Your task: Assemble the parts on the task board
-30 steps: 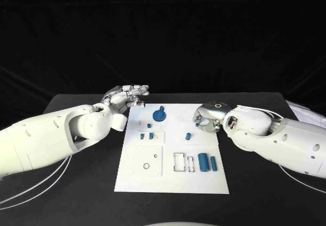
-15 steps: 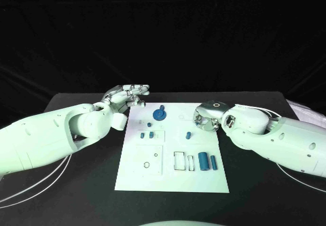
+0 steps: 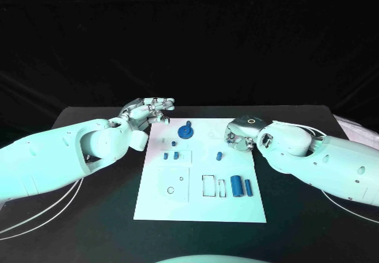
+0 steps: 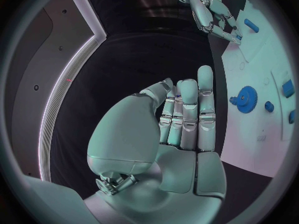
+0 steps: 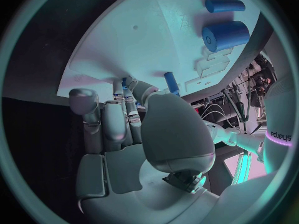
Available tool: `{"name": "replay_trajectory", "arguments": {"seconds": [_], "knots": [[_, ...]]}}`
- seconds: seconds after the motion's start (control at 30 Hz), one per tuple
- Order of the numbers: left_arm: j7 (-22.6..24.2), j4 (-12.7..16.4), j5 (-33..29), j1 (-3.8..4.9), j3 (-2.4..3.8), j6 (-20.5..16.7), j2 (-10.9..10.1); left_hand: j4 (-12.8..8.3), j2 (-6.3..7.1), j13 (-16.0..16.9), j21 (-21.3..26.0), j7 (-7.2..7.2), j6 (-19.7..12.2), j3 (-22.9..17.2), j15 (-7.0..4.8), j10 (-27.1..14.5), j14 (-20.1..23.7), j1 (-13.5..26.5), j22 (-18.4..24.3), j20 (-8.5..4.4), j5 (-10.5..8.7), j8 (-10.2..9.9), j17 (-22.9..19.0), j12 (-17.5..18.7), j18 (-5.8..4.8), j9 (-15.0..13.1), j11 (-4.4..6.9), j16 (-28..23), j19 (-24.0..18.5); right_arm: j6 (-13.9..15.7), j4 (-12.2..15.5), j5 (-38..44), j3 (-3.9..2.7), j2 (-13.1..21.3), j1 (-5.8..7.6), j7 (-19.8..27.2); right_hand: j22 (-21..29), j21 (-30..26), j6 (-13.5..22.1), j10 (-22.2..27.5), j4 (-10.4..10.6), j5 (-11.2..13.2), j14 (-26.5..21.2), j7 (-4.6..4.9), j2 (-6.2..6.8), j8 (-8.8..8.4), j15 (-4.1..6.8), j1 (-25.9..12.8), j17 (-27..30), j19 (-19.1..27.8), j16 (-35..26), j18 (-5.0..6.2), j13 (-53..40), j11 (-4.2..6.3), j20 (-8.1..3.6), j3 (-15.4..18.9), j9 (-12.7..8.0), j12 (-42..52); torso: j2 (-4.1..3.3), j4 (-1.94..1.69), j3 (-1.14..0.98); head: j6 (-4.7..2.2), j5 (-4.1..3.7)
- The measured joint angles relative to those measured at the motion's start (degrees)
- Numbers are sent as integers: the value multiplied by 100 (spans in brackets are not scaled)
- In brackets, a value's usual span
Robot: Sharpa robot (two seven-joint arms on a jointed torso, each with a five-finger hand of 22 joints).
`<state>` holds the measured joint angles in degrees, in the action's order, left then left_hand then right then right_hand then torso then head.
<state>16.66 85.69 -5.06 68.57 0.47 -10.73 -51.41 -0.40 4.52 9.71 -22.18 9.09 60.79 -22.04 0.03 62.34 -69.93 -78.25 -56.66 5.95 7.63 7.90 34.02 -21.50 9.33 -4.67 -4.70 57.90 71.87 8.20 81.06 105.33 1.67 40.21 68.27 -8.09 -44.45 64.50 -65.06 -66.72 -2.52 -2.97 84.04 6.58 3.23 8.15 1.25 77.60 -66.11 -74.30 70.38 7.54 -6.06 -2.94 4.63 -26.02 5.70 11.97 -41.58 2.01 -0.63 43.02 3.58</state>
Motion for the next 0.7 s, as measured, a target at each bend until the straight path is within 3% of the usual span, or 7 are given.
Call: {"name": "replay_trajectory", "arguments": {"seconds": [0.43,0.7], "knots": [[-57,9,77,0,0,85,1,-72,-60,10,0,21,-20,-41,0,-61,0,-121,16,-21,0,21,-49,-32,0,1,-20,-24,21,516,184,-40,41,167,-93,-55,-50,31,-18,-24,-49,20,0,23,-30,3,0,30,31,-21,-32,0,42,-26,-21,-47,8,-53,3,-1,3,-1,17],[-83,8,114,0,0,105,-7,-89,-60,10,0,51,-93,-58,19,-133,20,-120,23,-21,32,21,-74,-32,0,5,-51,-24,21,754,372,-138,-10,292,-87,-62,-74,50,-18,-28,-72,-3,0,23,-38,3,-1,38,11,-20,-32,0,58,-31,-21,-70,8,-66,3,2,1,-9,16]]}}
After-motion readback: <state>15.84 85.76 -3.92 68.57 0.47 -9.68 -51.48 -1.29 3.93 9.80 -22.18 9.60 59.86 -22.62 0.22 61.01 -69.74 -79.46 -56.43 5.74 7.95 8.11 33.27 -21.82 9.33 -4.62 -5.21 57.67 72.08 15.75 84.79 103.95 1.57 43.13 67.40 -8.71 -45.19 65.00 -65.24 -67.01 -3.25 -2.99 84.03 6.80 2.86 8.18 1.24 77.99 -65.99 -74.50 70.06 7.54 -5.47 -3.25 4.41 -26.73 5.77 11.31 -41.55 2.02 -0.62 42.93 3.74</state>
